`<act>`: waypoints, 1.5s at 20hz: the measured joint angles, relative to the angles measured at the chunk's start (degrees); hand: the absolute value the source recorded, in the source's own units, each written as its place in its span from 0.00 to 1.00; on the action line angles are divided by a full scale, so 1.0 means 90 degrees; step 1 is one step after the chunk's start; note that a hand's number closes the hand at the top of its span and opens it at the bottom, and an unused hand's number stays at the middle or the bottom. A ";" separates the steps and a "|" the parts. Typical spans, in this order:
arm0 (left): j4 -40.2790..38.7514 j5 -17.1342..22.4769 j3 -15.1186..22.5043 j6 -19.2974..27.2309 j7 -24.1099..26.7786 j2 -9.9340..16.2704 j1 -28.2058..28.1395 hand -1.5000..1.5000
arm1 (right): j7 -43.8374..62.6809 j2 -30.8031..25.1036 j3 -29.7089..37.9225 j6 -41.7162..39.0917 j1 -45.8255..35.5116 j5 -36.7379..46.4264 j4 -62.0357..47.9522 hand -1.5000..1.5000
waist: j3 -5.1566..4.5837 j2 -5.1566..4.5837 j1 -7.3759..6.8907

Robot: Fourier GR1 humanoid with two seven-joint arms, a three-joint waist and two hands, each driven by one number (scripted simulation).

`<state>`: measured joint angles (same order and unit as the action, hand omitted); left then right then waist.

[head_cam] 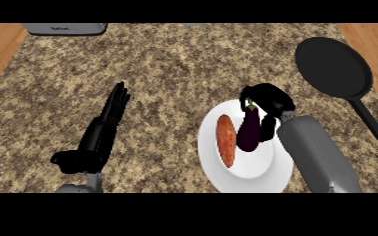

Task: Pick the eggplant from the plate and place it in the pan

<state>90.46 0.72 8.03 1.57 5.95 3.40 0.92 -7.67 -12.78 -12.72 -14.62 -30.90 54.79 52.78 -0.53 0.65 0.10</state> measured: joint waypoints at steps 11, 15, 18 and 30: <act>0.0074 0.0094 -0.0143 -0.0069 -0.0036 0.0095 -0.0046 0.50 | 0.2983 0.0620 0.0866 0.2222 -0.0168 0.0721 0.1359 1.00 | 0.0050 -0.0025 0.0056; 0.0062 0.0002 -0.0095 0.0012 -0.0114 0.0028 0.0033 0.50 | 0.3467 0.0657 0.1063 0.2492 -0.0082 0.0768 0.2247 1.00 | 0.0054 -0.0034 0.0061; 0.0097 -0.0011 -0.0035 -0.0003 -0.0120 -0.0023 -0.0021 0.50 | 0.3672 0.0719 0.1359 0.2789 -0.0122 0.0688 0.2394 1.00 | 0.0056 -0.0051 0.0014; -0.0234 -0.0104 -0.0045 0.0017 0.0046 -0.0146 0.0222 0.50 | 0.2536 -0.0042 0.2997 0.4155 -0.0259 -0.0395 0.1097 1.00 | 0.0063 -0.0101 -0.0066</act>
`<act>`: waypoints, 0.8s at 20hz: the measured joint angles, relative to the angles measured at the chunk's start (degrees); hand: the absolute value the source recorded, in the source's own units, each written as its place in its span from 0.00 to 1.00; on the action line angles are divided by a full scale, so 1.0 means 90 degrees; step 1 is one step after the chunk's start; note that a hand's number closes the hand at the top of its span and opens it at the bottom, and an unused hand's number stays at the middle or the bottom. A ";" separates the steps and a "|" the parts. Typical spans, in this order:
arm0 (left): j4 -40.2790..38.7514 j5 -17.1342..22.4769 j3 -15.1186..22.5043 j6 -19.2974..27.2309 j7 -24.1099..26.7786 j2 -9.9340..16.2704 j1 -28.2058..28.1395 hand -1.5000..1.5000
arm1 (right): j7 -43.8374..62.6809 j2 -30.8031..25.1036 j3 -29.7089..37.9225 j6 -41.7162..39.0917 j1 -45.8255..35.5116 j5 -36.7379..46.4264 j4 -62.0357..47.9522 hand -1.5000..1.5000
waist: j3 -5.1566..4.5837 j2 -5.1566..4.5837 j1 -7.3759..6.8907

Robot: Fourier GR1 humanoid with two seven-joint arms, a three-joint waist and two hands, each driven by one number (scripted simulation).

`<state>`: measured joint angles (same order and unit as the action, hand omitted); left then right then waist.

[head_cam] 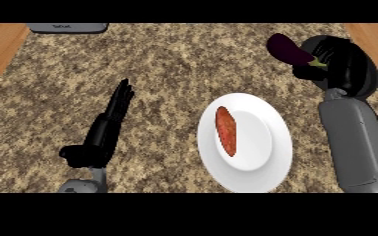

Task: Pick the eggplant from the plate and place it in the pan

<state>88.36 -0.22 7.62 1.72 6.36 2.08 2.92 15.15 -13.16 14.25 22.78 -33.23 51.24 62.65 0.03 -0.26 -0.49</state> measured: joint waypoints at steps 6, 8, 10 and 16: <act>0.0136 0.0049 0.0020 -0.0146 -0.0024 0.0071 -0.0075 0.50 | -0.0925 -0.0762 0.0584 0.1169 -0.0350 0.0090 -0.1556 1.00 | 0.0007 -0.0032 -0.0104; 0.0168 0.0034 0.0058 -0.0146 -0.0047 0.0047 -0.0076 0.50 | -0.1323 -0.0975 0.0840 0.1574 -0.0521 -0.0052 -0.2090 1.00 | 0.0012 -0.0053 -0.0151; 0.0200 0.0011 0.0103 -0.0110 -0.0094 -0.0012 -0.0050 0.50 | -0.1709 -0.1146 0.1113 0.1878 -0.0734 -0.0300 -0.2545 1.00 | 0.0016 -0.0067 -0.0182; 0.0284 -0.0045 0.0173 -0.0108 -0.0165 -0.0039 0.0042 0.50 | -0.2854 -0.1764 0.1779 0.2186 -0.1121 -0.0943 -0.3724 1.00 | 0.0032 -0.0131 -0.0307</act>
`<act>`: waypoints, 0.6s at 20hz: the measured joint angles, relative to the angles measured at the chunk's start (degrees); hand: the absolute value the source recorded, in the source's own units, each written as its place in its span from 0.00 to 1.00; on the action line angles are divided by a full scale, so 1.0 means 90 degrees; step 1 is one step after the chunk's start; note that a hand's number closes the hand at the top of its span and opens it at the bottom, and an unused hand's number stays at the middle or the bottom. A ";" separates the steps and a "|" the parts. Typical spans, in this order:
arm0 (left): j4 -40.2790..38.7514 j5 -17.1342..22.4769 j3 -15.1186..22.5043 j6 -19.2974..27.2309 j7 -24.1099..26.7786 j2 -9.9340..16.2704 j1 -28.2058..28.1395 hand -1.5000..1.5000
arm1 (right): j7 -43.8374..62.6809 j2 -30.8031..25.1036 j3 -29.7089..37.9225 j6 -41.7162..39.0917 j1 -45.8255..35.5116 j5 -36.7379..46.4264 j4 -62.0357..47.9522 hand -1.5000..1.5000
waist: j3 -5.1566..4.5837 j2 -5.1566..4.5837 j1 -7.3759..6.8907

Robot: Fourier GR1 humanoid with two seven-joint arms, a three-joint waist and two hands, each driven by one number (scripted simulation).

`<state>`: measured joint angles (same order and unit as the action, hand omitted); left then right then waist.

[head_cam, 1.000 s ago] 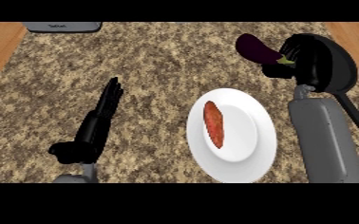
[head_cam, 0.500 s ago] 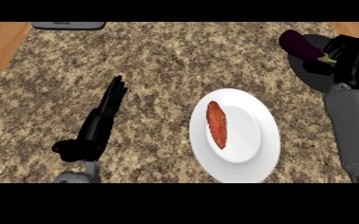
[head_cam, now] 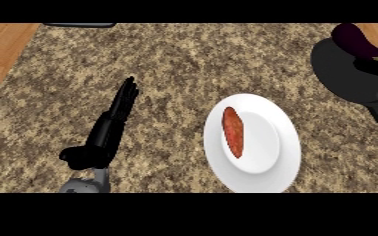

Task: Pick the eggplant from the plate and place it in the pan

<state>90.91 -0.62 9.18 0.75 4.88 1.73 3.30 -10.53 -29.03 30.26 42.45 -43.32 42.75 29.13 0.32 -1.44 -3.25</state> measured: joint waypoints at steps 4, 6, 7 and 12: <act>0.0013 0.0001 0.0032 -0.0015 -0.0023 -0.0037 0.0075 0.50 | -0.0359 -0.0336 0.0235 -0.0081 -0.0200 -0.0182 -0.0641 0.00 | 0.0003 -0.0038 -0.0073; -0.0018 -0.0027 0.0062 -0.0010 -0.0010 -0.0058 0.0101 0.50 | -0.0127 -0.0502 0.0194 -0.0539 -0.0224 -0.0113 -0.1082 0.00 | 0.0001 -0.0074 -0.0129; -0.0019 -0.0026 0.0073 -0.0033 -0.0007 -0.0053 0.0126 0.50 | -0.0050 -0.0556 0.0115 -0.0756 -0.0209 -0.0024 -0.1285 0.00 | 0.0001 -0.0090 -0.0161; -0.0033 -0.0039 0.0118 -0.0062 -0.0029 -0.0070 0.0190 0.50 | 0.0095 -0.0737 0.0069 -0.2042 -0.0457 -0.0032 -0.1945 0.00 | 0.0016 -0.0118 -0.0258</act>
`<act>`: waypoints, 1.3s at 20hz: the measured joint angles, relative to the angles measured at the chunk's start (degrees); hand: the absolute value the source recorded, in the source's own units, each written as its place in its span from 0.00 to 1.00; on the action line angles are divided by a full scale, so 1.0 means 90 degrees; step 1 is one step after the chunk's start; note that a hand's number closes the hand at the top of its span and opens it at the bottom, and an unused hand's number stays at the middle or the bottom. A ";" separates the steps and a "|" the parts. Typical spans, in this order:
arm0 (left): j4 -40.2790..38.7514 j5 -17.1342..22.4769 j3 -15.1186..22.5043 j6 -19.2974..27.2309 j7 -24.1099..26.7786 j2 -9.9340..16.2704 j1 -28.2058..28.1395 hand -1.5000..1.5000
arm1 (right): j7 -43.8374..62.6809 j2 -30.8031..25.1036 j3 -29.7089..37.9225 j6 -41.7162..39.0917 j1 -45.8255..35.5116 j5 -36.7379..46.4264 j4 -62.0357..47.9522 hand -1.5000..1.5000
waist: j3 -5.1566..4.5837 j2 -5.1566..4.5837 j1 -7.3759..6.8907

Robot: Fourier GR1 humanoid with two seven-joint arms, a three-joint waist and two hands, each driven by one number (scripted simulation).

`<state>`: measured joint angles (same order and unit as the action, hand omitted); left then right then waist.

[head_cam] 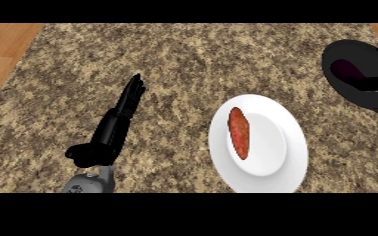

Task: Pick the eggplant from the plate and place it in the pan

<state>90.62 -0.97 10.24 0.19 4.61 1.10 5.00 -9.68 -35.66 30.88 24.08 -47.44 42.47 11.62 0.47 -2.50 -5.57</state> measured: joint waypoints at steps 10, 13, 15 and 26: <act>-0.0114 0.0038 -0.0077 -0.0011 0.0068 0.0012 0.0022 0.50 | -0.1100 0.0031 0.0845 -0.0354 -0.0169 -0.0905 0.0076 0.00 | 0.0017 0.0010 0.0073; -0.0126 0.0037 -0.0145 -0.0007 0.0128 0.0062 -0.0006 0.50 | -0.1466 -0.0076 0.1220 -0.0569 -0.0112 -0.1303 0.0095 0.00 | 0.0012 0.0036 0.0134; -0.0135 0.0068 -0.0184 -0.0030 0.0175 0.0091 -0.0094 0.50 | -0.1703 -0.0220 0.1480 -0.0924 0.0006 -0.1590 0.0064 0.00 | 0.0007 0.0062 0.0196; -0.0113 0.0040 -0.0196 0.0056 0.0172 0.0056 -0.0233 0.50 | -0.2811 -0.0694 0.2061 -0.3397 0.0836 -0.2437 -0.0188 0.00 | -0.0012 0.0157 0.0379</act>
<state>89.60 -0.61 8.48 0.69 6.16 1.60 2.91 -34.98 -41.91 49.43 -6.49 -39.91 20.54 9.94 0.36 -1.09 -2.16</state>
